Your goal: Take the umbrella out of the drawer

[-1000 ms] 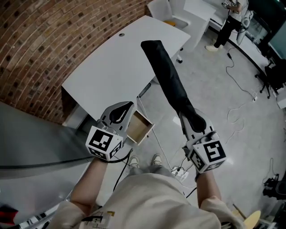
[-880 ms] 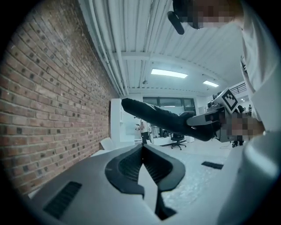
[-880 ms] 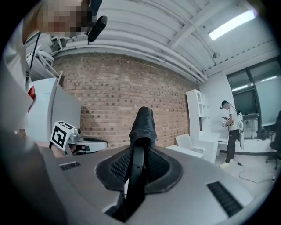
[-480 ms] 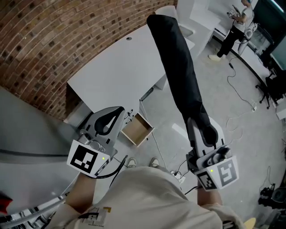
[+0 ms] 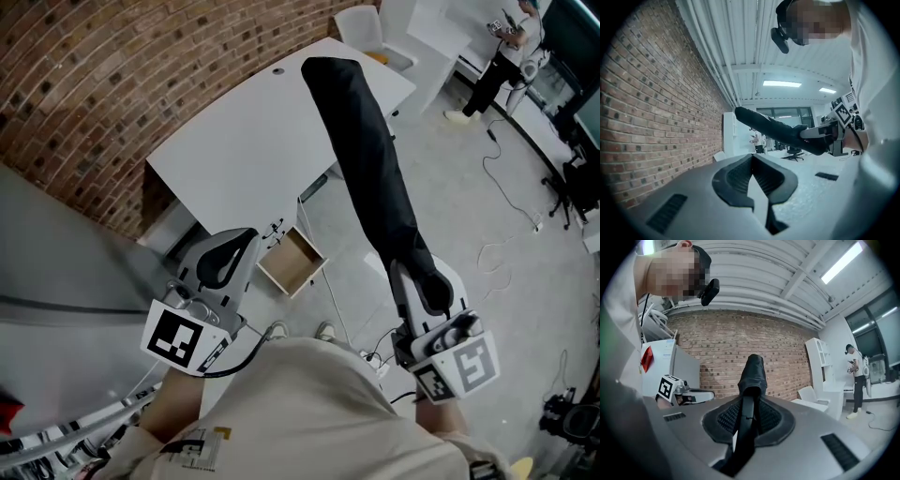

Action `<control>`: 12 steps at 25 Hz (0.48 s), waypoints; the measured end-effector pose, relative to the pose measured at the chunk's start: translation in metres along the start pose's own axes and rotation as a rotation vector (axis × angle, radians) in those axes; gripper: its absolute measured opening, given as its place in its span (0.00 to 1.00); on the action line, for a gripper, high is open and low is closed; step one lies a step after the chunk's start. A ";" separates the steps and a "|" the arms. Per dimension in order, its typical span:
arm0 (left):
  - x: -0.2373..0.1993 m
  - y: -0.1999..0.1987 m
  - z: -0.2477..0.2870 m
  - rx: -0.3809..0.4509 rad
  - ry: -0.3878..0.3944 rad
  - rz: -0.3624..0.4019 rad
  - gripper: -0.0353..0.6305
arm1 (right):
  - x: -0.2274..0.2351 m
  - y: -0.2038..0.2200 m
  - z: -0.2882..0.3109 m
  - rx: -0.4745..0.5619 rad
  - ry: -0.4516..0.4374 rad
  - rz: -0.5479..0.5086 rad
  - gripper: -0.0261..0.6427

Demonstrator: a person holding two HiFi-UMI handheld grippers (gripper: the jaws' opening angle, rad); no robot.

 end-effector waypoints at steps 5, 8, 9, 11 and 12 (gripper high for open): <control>0.000 0.007 0.004 -0.012 -0.002 -0.007 0.06 | 0.001 0.011 -0.001 -0.030 0.003 0.014 0.12; 0.001 0.009 0.007 -0.022 0.003 -0.012 0.06 | 0.004 0.014 0.000 -0.042 0.005 0.017 0.12; 0.002 0.009 0.009 -0.025 0.005 -0.011 0.06 | 0.005 0.015 0.000 -0.046 0.006 0.018 0.12; 0.004 0.009 0.011 -0.027 0.009 -0.009 0.06 | 0.008 0.016 0.001 -0.051 0.007 0.021 0.12; 0.004 0.008 0.012 -0.027 0.012 -0.008 0.06 | 0.009 0.017 0.001 -0.054 0.007 0.022 0.12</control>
Point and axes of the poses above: the fingertips, and each gripper's own axes: z forward along the fingers, x to its right, y out of its underside, the point moved 2 cm from there along -z, backward along the fingers, and after that the axes turned 8 degrees about -z, right-handed, at the moved point
